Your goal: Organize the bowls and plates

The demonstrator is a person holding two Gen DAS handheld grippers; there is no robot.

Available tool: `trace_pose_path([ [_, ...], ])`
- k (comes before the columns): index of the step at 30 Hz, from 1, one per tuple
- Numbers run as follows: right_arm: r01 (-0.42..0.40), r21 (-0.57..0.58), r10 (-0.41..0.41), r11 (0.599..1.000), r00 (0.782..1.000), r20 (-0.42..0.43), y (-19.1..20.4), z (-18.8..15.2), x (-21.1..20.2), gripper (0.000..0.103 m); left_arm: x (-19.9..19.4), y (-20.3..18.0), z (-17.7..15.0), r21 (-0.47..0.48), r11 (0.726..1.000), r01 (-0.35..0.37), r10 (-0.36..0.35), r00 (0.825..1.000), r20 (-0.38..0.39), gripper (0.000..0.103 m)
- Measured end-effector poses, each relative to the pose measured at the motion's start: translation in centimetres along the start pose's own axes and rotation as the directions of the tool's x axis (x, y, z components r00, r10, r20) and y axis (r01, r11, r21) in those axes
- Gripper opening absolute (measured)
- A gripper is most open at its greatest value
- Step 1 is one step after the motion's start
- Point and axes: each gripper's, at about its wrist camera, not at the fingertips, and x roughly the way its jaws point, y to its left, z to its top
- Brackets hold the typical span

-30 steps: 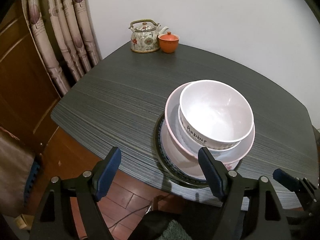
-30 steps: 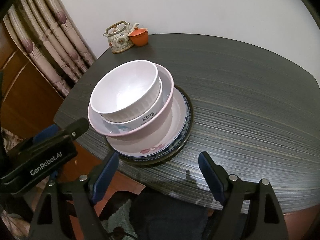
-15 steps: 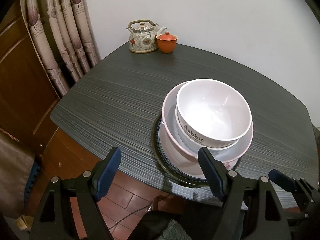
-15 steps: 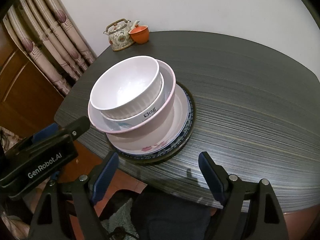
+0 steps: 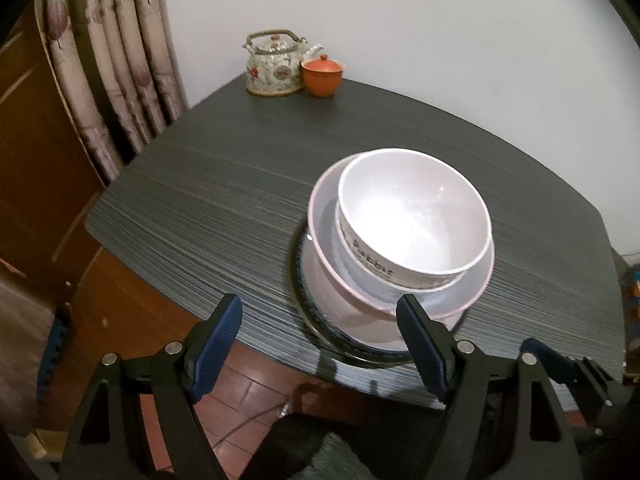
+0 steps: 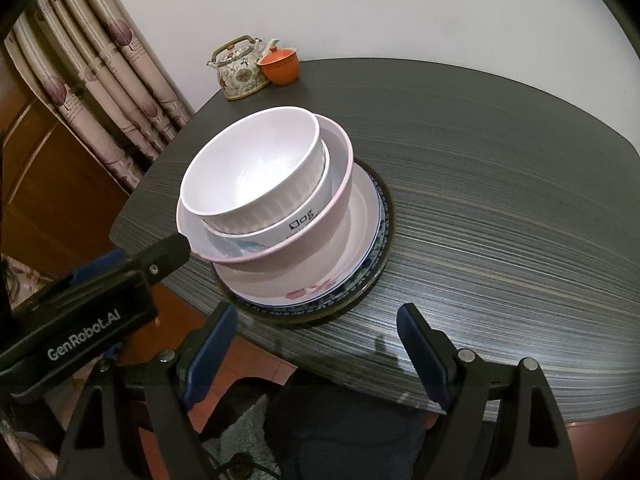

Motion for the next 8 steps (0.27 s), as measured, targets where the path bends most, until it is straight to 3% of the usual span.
trace_pose_path([
  [8,0.001,0.000,-0.001,1.000,1.000,0.000,0.04,0.01,-0.03,0.084,0.21,-0.03,-0.01,0.008,1.000,-0.014,0.014,1.000,-0.003,0.077],
])
